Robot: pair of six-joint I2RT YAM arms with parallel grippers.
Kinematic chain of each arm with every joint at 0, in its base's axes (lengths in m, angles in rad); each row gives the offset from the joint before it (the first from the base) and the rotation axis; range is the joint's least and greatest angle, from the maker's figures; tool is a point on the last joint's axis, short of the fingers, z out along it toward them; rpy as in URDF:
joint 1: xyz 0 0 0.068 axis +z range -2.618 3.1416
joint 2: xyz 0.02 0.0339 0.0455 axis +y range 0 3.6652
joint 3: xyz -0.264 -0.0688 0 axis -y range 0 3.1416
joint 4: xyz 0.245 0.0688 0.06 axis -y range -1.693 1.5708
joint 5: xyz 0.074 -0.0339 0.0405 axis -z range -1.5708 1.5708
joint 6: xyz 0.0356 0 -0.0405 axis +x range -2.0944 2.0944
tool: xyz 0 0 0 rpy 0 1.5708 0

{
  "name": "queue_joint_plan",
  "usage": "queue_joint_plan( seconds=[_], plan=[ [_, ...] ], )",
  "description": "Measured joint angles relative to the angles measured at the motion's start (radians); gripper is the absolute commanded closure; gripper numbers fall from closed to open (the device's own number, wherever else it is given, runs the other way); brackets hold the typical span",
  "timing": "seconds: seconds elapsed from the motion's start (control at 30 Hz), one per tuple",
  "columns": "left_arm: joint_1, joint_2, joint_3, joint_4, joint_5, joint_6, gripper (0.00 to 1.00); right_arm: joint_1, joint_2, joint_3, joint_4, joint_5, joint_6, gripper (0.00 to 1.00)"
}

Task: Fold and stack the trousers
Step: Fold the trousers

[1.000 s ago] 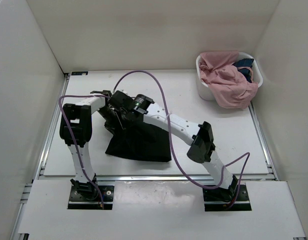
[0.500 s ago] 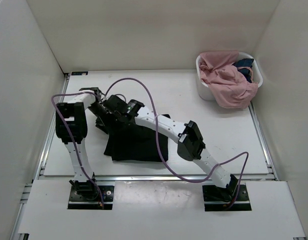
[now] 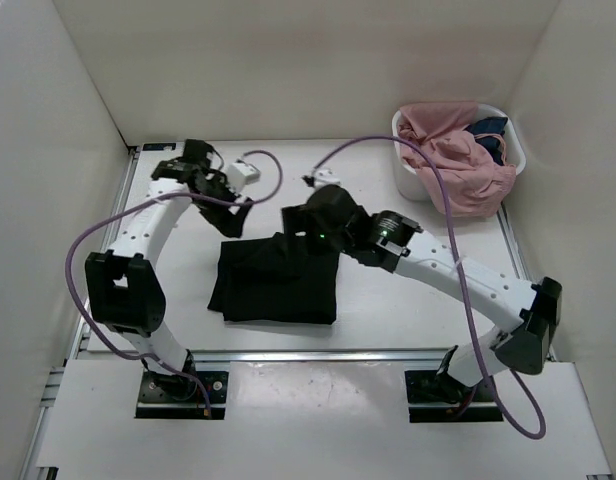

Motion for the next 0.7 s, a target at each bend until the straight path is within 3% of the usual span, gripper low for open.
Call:
queue_joint_plan(
  seconds=[0.1,0.27,0.5,0.57,0.7],
  plan=[
    [-0.124,-0.018,-0.051,0.019,0.035,0.035,0.03,-0.09,-0.09,-0.225,0.058,-0.027,0.102,0.01],
    [-0.283,0.055,-0.178,0.087,0.007,0.048,0.06,-0.208,-0.092,-0.577,0.129,-0.101,0.232,0.01],
    [-0.298,0.106,-0.2,0.133,-0.002,0.028,0.61,-0.328,-0.138,-0.864,0.486,-0.39,0.326,0.01],
    [-0.294,0.107,-0.193,0.14,0.003,0.021,0.86,-0.351,-0.149,-0.954,0.623,-0.468,0.353,0.01],
    [-0.286,0.124,-0.156,0.14,0.013,-0.008,0.86,-0.365,-0.172,-1.045,0.743,-0.566,0.373,0.02]
  ],
)
